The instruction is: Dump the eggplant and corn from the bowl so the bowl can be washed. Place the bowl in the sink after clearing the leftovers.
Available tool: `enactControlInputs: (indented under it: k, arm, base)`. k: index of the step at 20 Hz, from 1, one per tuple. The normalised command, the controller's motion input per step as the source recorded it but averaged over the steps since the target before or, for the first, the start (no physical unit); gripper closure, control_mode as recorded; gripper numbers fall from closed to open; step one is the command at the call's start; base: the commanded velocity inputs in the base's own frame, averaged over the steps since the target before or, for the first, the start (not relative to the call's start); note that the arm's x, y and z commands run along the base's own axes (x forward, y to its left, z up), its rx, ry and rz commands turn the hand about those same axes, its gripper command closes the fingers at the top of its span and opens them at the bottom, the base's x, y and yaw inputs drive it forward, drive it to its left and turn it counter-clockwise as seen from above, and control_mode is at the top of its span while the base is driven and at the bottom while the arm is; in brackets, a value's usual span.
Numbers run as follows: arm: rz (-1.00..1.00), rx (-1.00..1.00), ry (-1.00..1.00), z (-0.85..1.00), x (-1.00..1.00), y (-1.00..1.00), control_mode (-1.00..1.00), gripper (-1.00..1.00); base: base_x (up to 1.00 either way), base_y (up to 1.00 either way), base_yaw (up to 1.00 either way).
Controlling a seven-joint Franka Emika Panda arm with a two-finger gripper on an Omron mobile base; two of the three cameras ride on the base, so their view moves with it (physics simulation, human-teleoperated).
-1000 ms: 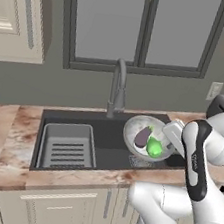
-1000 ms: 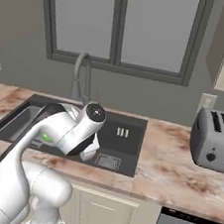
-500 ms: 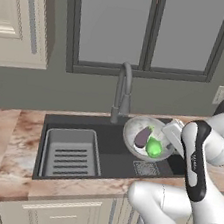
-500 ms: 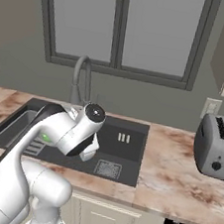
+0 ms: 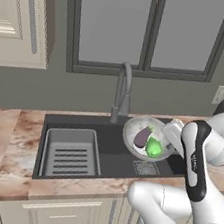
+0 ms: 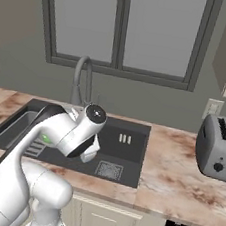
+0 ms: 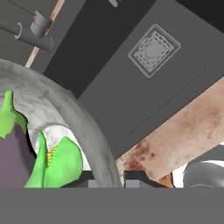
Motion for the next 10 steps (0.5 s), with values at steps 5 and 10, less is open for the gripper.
enactControlInputs:
  k: [5,10]
  arm:
    - [0.03,-0.03,-0.07,0.0,-0.01,0.34,-1.0,1.0]
    - [0.03,-0.05,-0.01,0.0,-0.05,0.38,-1.0,1.0]
  base:
    - [0.0,0.0,0.0]
    - [0.0,0.0,0.0]
